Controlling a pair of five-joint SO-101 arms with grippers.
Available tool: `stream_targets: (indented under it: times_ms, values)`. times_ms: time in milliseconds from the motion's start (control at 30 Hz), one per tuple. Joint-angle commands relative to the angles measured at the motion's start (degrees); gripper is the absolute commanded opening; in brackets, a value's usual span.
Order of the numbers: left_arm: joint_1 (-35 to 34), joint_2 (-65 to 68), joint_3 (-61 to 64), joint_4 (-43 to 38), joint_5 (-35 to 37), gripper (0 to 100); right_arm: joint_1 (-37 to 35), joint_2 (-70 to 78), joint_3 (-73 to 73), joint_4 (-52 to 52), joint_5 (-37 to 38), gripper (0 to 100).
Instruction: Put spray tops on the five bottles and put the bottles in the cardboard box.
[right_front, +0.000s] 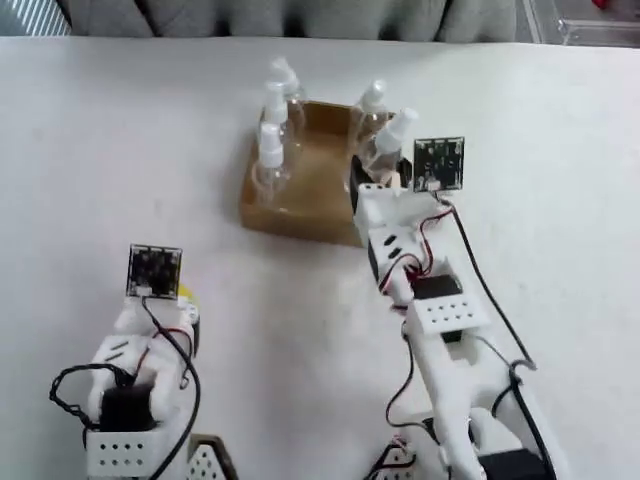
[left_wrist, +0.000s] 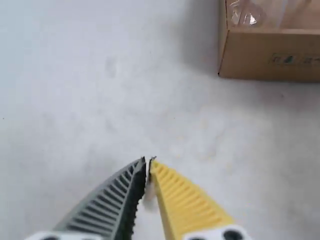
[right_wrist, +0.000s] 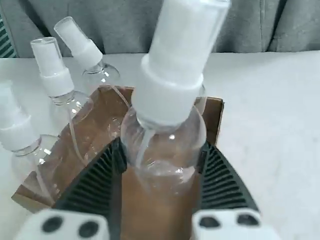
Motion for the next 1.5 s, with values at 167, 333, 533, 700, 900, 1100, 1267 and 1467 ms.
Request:
stream_targets:
  times_ms: [167, 333, 533, 700, 900, 1100, 1267, 1467]
  values:
    - [-0.4, -0.75, -0.26, 1.23, -0.44, 2, 0.48, 10.86, -7.82, -5.14, 0.62, 1.5]
    - [-0.4, -0.75, -0.26, 1.23, -0.44, 2, 0.48, 16.75, -10.81, -5.14, 0.62, 1.5]
    - [-0.4, -0.75, -0.26, 1.23, -0.44, 2, 0.57, 22.02, -14.07, -5.14, 1.76, 1.5]
    - [-0.4, -0.75, -0.26, 1.23, -0.44, 2, 0.48, 25.27, -15.56, -5.14, 7.38, 1.5]
    - [-0.4, -0.75, -0.26, 1.14, -0.44, 2, 0.48, 28.18, -16.44, -5.14, 7.74, 1.8]
    - [-0.4, -0.75, -0.26, 0.88, -0.44, 2, 0.48, 28.35, -16.44, -5.14, 7.82, 1.8]
    - [-0.4, -0.75, -0.26, 0.88, -0.44, 2, 0.48, 28.62, -16.44, -5.14, 7.82, 1.9]
    - [-0.4, -0.75, -0.26, 0.79, -0.44, 2, 0.48, 28.62, -16.35, -5.14, 7.82, 4.4]
